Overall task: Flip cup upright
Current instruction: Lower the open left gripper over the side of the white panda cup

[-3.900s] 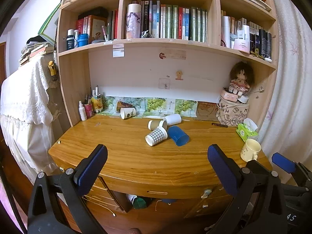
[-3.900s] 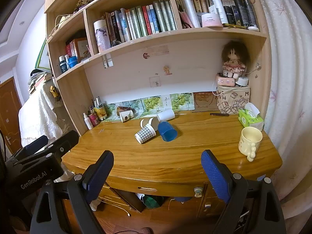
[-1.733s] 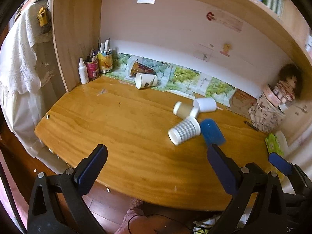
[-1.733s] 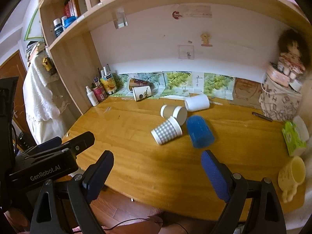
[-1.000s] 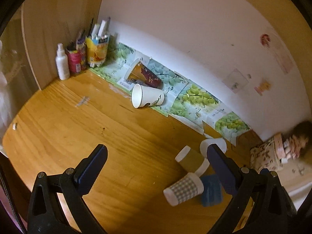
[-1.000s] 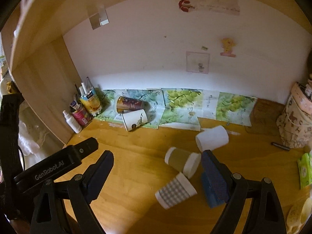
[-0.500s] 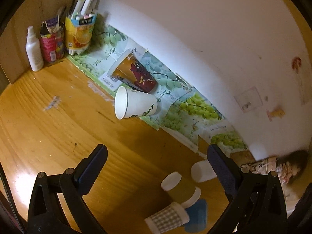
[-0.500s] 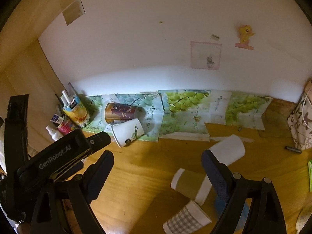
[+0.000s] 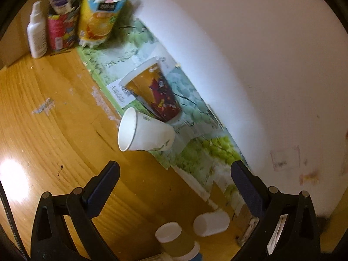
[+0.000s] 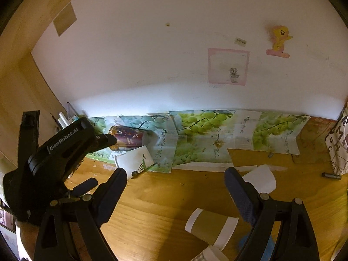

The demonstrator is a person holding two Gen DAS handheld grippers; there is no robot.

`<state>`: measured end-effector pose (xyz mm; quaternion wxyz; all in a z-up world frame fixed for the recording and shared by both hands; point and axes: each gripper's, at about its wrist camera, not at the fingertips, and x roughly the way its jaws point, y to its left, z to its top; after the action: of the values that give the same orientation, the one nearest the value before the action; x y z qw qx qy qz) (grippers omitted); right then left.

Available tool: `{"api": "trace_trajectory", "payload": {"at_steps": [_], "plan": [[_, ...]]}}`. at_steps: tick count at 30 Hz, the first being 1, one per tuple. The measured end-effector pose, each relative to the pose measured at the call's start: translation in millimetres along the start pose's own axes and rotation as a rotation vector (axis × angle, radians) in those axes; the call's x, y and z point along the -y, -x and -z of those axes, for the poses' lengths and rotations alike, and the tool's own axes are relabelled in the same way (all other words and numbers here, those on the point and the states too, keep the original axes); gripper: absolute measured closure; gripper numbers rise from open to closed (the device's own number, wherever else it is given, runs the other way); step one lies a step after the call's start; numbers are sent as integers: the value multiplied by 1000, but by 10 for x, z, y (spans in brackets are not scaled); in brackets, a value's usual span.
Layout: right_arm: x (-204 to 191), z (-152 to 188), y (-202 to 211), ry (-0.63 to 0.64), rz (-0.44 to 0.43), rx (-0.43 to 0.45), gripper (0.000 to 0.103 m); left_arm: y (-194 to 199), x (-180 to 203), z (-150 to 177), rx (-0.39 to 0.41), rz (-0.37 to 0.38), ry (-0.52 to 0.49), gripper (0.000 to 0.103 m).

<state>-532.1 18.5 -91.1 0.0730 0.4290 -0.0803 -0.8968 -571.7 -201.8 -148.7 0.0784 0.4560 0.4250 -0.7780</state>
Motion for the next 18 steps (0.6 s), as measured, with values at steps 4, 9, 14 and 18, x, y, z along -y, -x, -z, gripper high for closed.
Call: {"api": "trace_trajectory", "payload": {"at_steps": [4, 9, 14, 18], "plan": [[107, -17, -5, 26, -2, 0, 11, -113, -52, -27, 30, -18, 77, 1], [281, -23, -32, 42, -14, -26, 11, -270, -132, -41, 41, -49, 165, 1], [410, -20, -49, 77, -13, -37, 11, -424, -237, -11, 80, -111, 267, 1], [540, -22, -71, 100, -2, -47, 11, -544, -294, -14, 83, -131, 314, 2]]}}
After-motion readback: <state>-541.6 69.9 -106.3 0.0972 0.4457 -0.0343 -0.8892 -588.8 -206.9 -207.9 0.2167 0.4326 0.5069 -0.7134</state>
